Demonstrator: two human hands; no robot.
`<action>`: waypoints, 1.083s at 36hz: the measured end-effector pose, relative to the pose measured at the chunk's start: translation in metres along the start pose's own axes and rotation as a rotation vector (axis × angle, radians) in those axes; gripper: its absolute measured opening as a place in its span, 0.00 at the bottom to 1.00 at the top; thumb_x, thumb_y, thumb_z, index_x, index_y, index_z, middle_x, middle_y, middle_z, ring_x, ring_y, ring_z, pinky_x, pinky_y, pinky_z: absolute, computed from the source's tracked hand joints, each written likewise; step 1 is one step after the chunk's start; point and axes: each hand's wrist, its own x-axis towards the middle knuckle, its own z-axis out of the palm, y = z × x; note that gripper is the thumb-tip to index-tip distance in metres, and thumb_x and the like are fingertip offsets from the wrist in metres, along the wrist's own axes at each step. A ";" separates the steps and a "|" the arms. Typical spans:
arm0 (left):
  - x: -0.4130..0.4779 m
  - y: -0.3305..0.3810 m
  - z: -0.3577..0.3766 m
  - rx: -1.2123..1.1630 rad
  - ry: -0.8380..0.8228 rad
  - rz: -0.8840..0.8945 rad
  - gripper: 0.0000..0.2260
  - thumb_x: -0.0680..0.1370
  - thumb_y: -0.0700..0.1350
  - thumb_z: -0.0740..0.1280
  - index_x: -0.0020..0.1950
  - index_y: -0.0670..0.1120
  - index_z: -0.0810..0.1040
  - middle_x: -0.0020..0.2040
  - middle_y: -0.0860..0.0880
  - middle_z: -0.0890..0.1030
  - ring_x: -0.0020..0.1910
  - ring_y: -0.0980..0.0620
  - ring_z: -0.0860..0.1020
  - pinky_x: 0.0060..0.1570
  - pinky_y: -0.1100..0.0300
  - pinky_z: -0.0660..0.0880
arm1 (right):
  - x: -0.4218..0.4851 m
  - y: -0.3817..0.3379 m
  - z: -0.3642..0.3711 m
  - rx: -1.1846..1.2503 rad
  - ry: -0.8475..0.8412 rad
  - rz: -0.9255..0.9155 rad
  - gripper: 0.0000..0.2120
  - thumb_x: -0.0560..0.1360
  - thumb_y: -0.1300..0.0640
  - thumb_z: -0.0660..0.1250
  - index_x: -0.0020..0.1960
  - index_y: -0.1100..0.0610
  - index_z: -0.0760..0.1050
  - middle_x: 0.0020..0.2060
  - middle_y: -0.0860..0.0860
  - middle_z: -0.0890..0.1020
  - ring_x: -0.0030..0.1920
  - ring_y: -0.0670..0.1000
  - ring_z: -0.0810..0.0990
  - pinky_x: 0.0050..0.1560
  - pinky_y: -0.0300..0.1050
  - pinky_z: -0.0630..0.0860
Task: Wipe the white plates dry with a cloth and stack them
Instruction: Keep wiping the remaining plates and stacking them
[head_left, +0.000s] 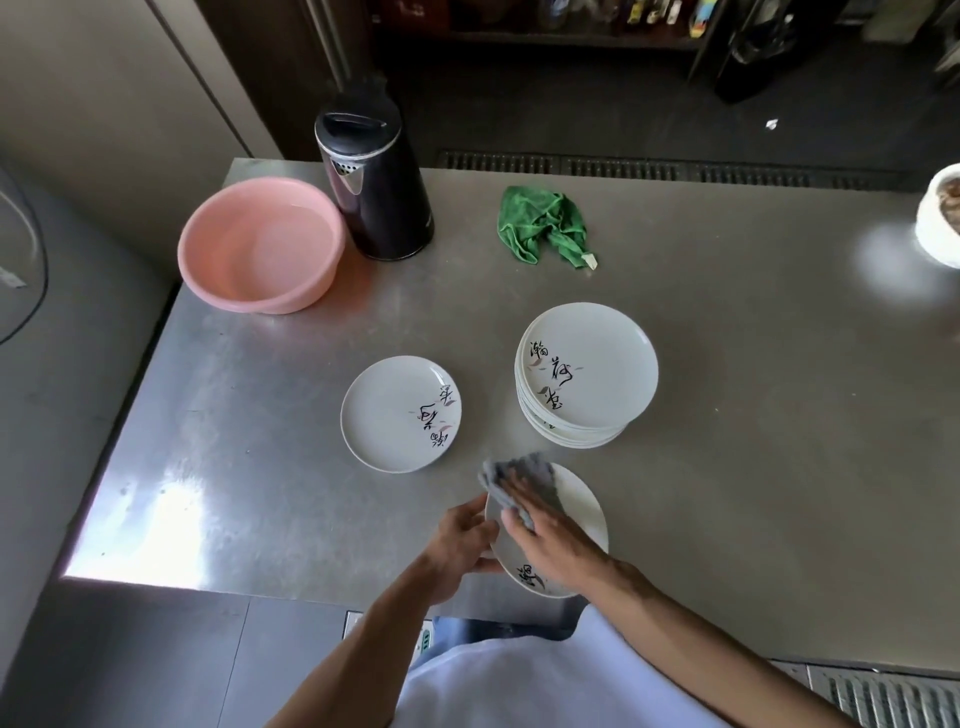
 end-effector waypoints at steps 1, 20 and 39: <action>0.000 -0.001 0.000 -0.014 0.009 -0.003 0.14 0.83 0.36 0.61 0.65 0.45 0.79 0.58 0.40 0.84 0.55 0.42 0.85 0.47 0.52 0.83 | -0.002 0.001 0.004 -0.019 -0.034 -0.041 0.24 0.86 0.49 0.52 0.81 0.46 0.53 0.80 0.41 0.51 0.79 0.38 0.45 0.78 0.39 0.43; -0.003 -0.016 0.003 -0.204 0.207 0.003 0.20 0.79 0.30 0.59 0.63 0.50 0.77 0.54 0.38 0.84 0.46 0.41 0.86 0.42 0.47 0.84 | 0.001 0.027 0.004 -0.432 0.040 0.291 0.28 0.85 0.43 0.44 0.82 0.53 0.47 0.81 0.47 0.45 0.80 0.45 0.41 0.77 0.41 0.34; -0.004 -0.017 -0.002 -0.197 0.064 0.013 0.20 0.71 0.45 0.60 0.59 0.54 0.84 0.49 0.45 0.86 0.47 0.47 0.86 0.45 0.55 0.82 | 0.008 0.006 0.008 -0.299 0.008 0.226 0.24 0.87 0.50 0.45 0.81 0.52 0.50 0.80 0.49 0.50 0.80 0.44 0.47 0.78 0.41 0.39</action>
